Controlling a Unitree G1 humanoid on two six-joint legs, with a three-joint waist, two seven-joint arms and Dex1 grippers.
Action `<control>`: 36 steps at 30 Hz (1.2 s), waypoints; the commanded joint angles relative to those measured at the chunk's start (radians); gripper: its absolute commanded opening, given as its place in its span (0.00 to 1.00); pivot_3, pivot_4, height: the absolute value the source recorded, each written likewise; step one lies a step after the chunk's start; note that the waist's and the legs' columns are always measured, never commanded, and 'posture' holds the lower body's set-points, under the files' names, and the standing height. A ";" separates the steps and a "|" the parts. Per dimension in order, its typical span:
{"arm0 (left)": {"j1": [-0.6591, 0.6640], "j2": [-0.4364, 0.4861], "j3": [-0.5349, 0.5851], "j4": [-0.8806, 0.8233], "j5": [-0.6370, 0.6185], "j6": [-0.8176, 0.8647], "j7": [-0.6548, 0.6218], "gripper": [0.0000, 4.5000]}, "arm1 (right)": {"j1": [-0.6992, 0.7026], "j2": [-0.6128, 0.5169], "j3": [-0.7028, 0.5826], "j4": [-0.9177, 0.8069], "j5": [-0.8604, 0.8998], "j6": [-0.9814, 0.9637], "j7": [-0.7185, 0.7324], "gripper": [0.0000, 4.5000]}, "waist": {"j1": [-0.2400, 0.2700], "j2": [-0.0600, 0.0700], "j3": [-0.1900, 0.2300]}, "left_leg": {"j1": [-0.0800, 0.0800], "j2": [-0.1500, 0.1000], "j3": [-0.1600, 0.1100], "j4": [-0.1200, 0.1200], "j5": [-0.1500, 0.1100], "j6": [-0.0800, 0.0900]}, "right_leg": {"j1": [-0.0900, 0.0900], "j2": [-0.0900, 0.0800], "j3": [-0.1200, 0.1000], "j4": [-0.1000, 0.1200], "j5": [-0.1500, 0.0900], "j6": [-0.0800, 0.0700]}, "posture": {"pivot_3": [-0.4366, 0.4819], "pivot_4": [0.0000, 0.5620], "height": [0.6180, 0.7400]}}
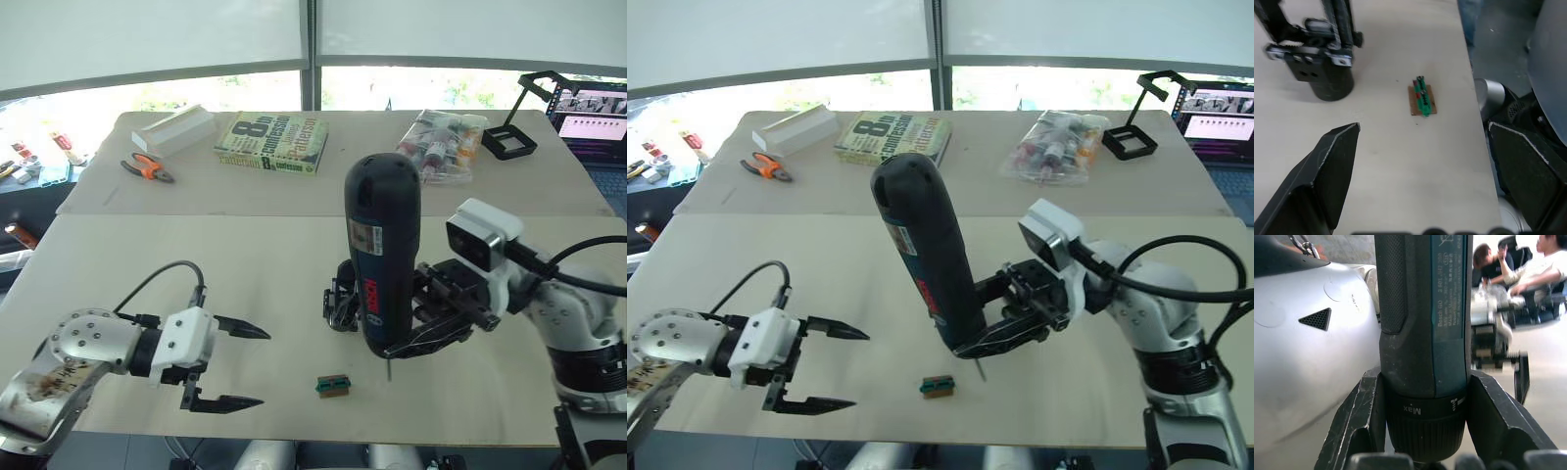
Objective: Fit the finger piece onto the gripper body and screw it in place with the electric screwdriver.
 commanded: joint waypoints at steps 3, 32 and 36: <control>-0.047 -0.062 -0.093 0.084 0.091 -0.125 -0.007 1.00 | 0.033 0.086 0.021 -0.059 -0.062 -0.133 -0.018 0.42 | -0.001 0.000 0.000 | 0.000 0.001 0.001 0.000 -0.001 0.000 | 0.000 0.001 0.000 -0.001 0.001 0.000 | 0.48 0.27 1.00; -0.130 -0.215 -0.302 0.232 0.228 -0.284 0.019 1.00 | 0.111 0.171 0.078 0.021 -0.211 -0.364 -0.008 0.42 | -0.009 -0.001 0.000 | 0.006 0.005 0.008 -0.001 -0.002 -0.002 | -0.001 0.008 0.007 -0.001 0.002 -0.001 | 0.48 0.27 1.00; -0.132 -0.219 -0.308 0.231 0.236 -0.286 0.030 1.00 | 0.115 0.166 0.079 -0.006 -0.199 -0.348 -0.025 0.42 | -0.009 -0.001 0.000 | 0.006 0.005 0.008 -0.001 -0.002 -0.002 | -0.001 0.009 0.008 -0.001 0.002 -0.001 | 0.48 0.27 1.00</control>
